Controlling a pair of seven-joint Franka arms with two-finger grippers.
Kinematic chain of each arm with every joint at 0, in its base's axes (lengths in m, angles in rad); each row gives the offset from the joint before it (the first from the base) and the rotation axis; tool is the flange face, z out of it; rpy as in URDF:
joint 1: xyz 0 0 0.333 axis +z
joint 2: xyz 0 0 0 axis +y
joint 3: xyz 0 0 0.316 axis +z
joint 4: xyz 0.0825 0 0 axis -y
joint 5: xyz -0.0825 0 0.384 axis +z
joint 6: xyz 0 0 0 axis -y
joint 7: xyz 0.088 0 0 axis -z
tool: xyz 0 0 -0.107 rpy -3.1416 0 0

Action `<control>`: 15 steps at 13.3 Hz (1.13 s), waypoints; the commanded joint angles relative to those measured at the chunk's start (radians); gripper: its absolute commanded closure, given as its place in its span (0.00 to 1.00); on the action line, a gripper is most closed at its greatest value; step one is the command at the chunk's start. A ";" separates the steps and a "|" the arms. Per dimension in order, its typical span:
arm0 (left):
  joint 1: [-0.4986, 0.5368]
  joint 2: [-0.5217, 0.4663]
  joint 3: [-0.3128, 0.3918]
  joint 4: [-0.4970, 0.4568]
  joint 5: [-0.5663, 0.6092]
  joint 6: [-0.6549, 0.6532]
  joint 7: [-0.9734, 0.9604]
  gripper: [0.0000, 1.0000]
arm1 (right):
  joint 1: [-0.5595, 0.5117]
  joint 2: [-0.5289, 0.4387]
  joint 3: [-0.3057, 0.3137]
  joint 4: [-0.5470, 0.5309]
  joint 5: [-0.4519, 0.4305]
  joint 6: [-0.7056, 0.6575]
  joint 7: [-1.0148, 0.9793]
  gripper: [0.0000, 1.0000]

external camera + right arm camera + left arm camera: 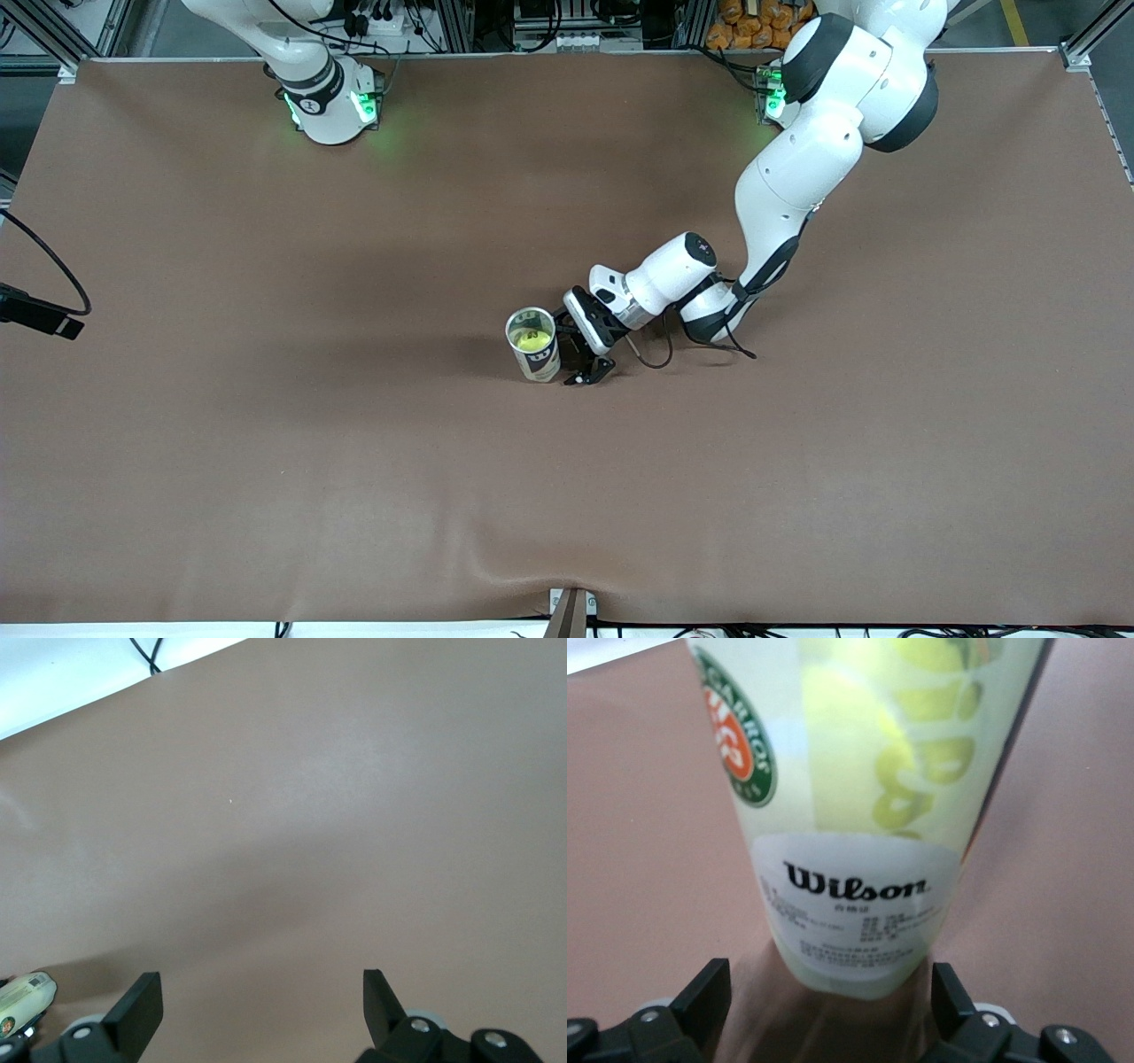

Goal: Insert tennis ball vertically with right arm
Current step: 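Release the upright tube and pull the left gripper away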

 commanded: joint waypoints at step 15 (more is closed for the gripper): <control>0.309 -0.180 -0.152 -0.186 0.112 -0.019 -0.023 0.00 | 0.005 -0.089 0.035 -0.053 0.007 -0.032 -0.085 0.00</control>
